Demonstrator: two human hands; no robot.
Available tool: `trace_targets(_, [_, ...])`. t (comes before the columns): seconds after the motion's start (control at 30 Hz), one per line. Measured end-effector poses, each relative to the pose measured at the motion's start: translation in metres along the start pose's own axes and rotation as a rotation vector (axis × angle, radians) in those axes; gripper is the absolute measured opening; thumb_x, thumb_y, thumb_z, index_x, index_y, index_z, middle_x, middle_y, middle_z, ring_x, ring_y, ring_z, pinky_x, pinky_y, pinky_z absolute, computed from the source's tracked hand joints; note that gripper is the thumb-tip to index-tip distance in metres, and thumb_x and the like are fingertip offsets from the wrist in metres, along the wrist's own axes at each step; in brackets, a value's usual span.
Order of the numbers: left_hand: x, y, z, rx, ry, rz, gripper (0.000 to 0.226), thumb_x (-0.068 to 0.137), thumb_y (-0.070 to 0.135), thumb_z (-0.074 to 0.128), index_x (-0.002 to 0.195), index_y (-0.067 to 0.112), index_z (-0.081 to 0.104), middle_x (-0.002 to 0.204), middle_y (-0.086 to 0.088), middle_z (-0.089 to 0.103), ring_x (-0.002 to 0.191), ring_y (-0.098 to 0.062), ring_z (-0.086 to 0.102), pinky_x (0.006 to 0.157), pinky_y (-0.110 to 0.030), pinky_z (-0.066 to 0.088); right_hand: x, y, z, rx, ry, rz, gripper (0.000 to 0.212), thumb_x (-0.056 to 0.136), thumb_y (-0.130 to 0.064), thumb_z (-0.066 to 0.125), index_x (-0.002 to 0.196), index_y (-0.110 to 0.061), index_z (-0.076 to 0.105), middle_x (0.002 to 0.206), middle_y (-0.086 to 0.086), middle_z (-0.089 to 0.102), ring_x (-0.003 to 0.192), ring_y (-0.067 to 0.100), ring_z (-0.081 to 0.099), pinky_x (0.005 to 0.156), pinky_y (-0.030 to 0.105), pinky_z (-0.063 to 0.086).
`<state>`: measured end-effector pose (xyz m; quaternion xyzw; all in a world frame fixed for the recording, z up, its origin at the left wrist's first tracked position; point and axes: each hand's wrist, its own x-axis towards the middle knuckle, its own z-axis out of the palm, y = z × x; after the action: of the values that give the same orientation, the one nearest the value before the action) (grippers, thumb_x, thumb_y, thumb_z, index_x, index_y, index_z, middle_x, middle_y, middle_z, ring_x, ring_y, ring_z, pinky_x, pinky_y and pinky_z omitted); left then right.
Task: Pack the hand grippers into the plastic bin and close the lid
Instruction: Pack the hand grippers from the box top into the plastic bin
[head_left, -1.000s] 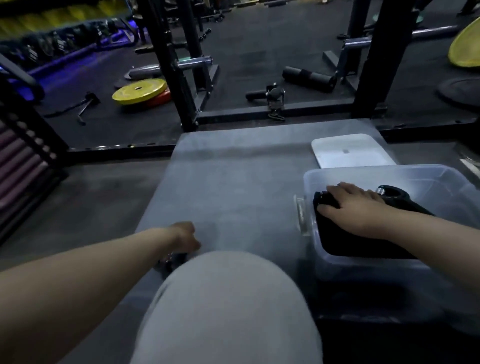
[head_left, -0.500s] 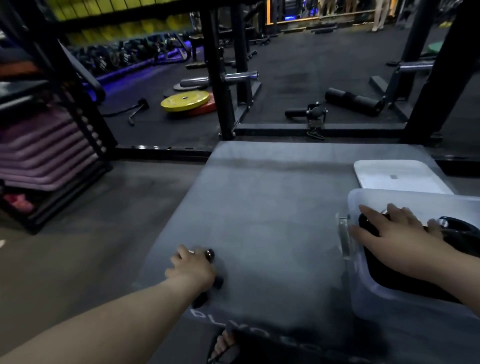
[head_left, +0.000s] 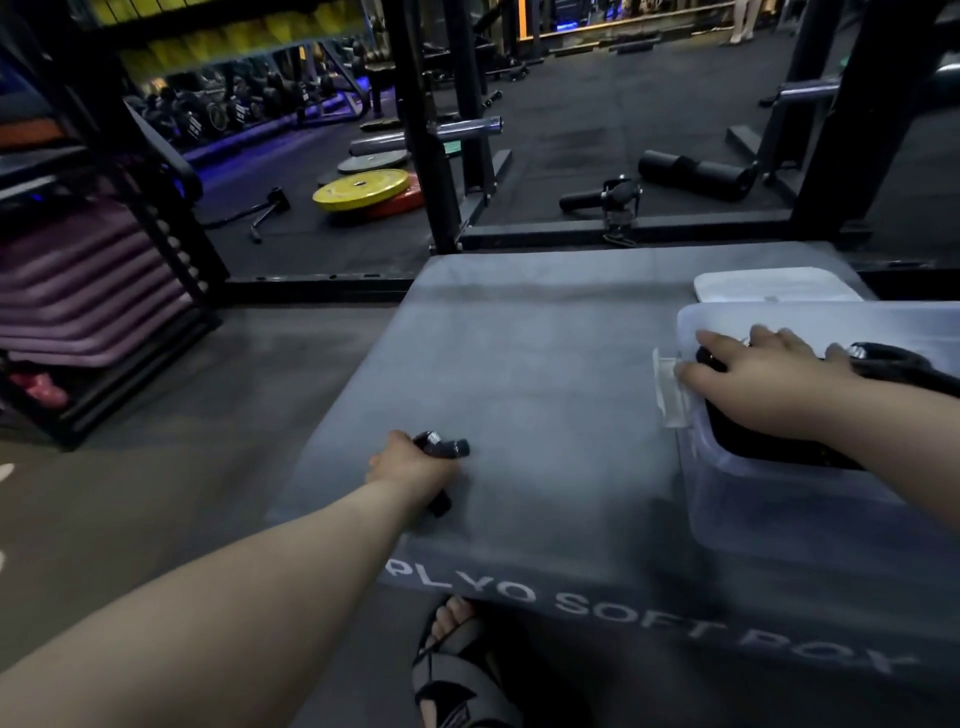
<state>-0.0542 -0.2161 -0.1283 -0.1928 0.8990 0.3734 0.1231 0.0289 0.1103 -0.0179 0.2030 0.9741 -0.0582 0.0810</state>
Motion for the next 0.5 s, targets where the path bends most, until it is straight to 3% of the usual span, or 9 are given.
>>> trace_targets(0.1, [-0.009, 0.023, 0.007, -0.256, -0.102, 0.081, 0.034, 0.058, 0.032, 0.07, 0.076, 0.005, 0.06, 0.055, -0.012, 0.063, 0.052, -0.028, 0.061, 0.052, -0.032, 0.051, 0.002, 0.0, 0.002, 0.001, 0.006, 0.004, 0.07, 0.087, -0.075, 0.019, 0.15, -0.046, 0.018, 0.163, 0.007, 0.01, 0.15, 0.029, 0.006, 0.115, 0.06, 0.005])
trace_targets(0.2, [-0.036, 0.067, 0.008, -0.343, -0.166, 0.105, 0.025, 0.082, 0.024, 0.062, 0.064, 0.011, 0.051, 0.036, 0.0, 0.048, 0.042, -0.021, 0.045, 0.05, -0.021, 0.033, 0.004, 0.0, 0.003, 0.001, -0.001, 0.003, 0.072, 0.086, -0.077, 0.018, 0.15, -0.046, 0.015, 0.163, 0.007, 0.008, 0.15, 0.029, 0.003, 0.115, 0.06, 0.002])
trace_targets(0.33, [-0.071, 0.127, 0.007, -0.329, -0.27, 0.155, 0.009, 0.079, 0.018, 0.056, 0.075, 0.013, 0.05, 0.034, 0.003, 0.044, 0.057, -0.022, 0.039, 0.059, -0.03, 0.03, 0.006, 0.005, 0.004, 0.022, -0.047, -0.006, 0.069, 0.088, -0.074, 0.015, 0.151, -0.047, 0.01, 0.164, 0.007, 0.003, 0.15, 0.028, -0.001, 0.115, 0.06, -0.004])
trace_targets(0.5, [-0.113, 0.211, -0.006, -0.171, -0.42, 0.32, 0.015, 0.073, 0.017, 0.057, 0.087, 0.013, 0.054, 0.043, -0.003, 0.049, 0.057, -0.022, 0.039, 0.053, -0.022, 0.028, 0.012, 0.015, -0.015, 0.234, -0.188, -0.032, 0.059, 0.093, -0.06, 0.02, 0.151, -0.047, 0.015, 0.164, 0.003, -0.002, 0.15, 0.022, -0.01, 0.114, 0.055, -0.012])
